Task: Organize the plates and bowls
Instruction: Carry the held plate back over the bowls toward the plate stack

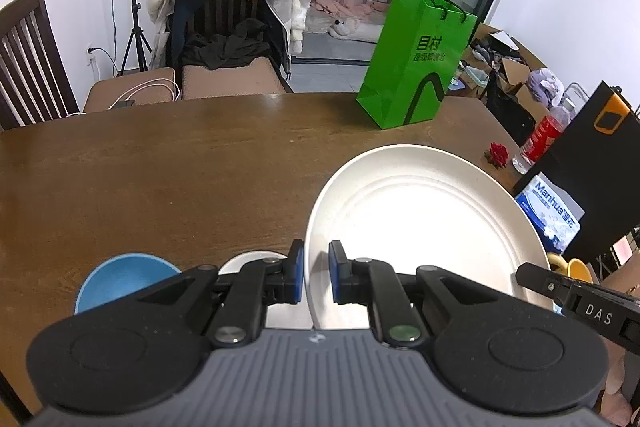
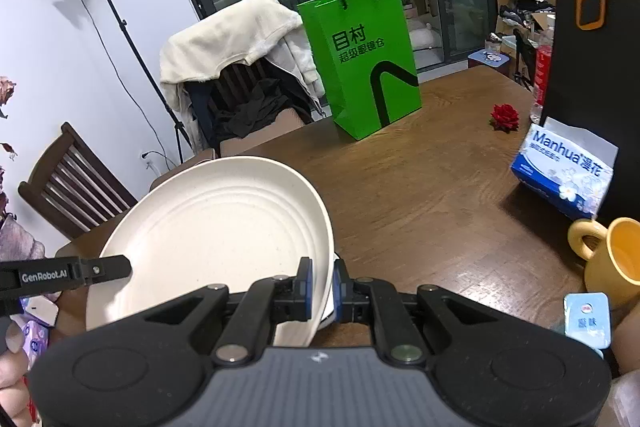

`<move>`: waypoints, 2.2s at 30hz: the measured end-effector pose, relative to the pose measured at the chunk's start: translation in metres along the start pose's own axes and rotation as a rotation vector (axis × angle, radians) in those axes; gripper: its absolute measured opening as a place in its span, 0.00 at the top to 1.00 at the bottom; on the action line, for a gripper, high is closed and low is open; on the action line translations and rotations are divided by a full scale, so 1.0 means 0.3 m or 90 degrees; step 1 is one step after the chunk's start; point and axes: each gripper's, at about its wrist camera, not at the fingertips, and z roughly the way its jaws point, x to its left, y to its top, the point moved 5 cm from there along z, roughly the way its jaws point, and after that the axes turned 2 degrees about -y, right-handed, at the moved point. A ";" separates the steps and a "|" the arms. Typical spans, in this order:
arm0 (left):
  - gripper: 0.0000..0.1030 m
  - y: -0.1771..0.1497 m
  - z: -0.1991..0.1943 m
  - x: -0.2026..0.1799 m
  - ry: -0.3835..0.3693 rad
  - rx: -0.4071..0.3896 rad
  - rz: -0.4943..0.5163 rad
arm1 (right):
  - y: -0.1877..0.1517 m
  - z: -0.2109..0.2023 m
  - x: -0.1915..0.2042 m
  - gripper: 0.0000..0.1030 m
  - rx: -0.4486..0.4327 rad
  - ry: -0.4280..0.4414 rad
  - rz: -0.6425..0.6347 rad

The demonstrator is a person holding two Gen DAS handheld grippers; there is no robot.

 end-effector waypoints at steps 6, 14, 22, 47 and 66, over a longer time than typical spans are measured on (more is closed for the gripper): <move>0.88 -0.045 -0.030 -0.036 -0.003 0.000 0.005 | -0.025 -0.029 -0.018 0.91 0.000 -0.002 0.002; 0.88 -0.111 -0.072 -0.082 -0.009 0.002 0.010 | -0.081 -0.095 -0.074 0.91 -0.008 -0.007 0.000; 0.88 -0.174 -0.119 -0.121 -0.020 -0.001 0.016 | -0.142 -0.154 -0.121 0.91 -0.011 -0.003 0.011; 0.88 -0.365 -0.142 -0.183 -0.054 0.012 0.036 | -0.303 -0.254 -0.236 0.91 -0.018 -0.026 0.030; 0.88 -0.486 -0.151 -0.158 -0.073 0.015 0.032 | -0.447 -0.262 -0.263 0.91 -0.007 -0.030 0.046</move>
